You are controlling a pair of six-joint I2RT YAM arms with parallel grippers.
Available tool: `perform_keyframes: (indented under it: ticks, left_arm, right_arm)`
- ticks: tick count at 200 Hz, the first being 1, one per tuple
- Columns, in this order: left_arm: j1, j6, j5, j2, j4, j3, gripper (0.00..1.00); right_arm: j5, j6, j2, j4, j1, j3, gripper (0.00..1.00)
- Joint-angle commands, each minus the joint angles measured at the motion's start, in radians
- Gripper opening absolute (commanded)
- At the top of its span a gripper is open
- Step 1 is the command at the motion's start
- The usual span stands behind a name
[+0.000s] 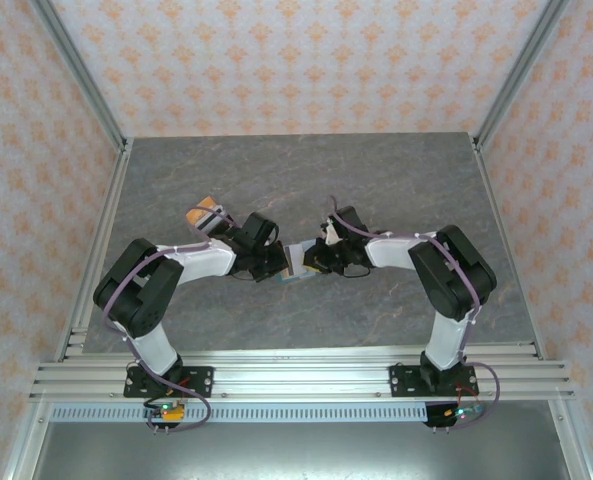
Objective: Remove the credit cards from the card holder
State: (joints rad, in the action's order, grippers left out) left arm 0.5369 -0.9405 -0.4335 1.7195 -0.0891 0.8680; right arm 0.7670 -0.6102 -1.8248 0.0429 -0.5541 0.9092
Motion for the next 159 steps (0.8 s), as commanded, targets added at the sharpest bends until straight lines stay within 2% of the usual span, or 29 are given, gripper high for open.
perform_keyframes:
  ticks: [1,7,56,78,118,159]
  left_arm:
    - [0.009,0.02,0.022,0.042,-0.069,-0.005,0.0]
    - [0.009,0.019,0.024,0.039,-0.069,-0.006,0.01]
    - [0.01,0.038,0.059,-0.044,-0.142,0.019,0.16]
    - [0.01,0.04,0.052,-0.077,-0.15,0.036,0.23]
    - [0.003,0.011,0.05,-0.193,-0.135,0.047,0.47]
    - [-0.035,-0.095,-0.022,-0.335,0.048,-0.044,0.7]
  right_arm:
    - [0.01,0.024,-0.003,-0.007,-0.007,0.033,0.03]
    - [-0.006,0.029,0.008,-0.016,-0.007,0.032,0.0]
    - [-0.194,0.089,0.182,-0.109,-0.007,-0.032,0.0]
    - [-0.235,0.12,0.258,-0.141,-0.007,-0.053,0.0]
    - [-0.225,0.115,0.379,-0.128,-0.006,-0.072,0.0]
    - [-0.072,-0.004,0.454,-0.009,0.016,-0.086,0.0]
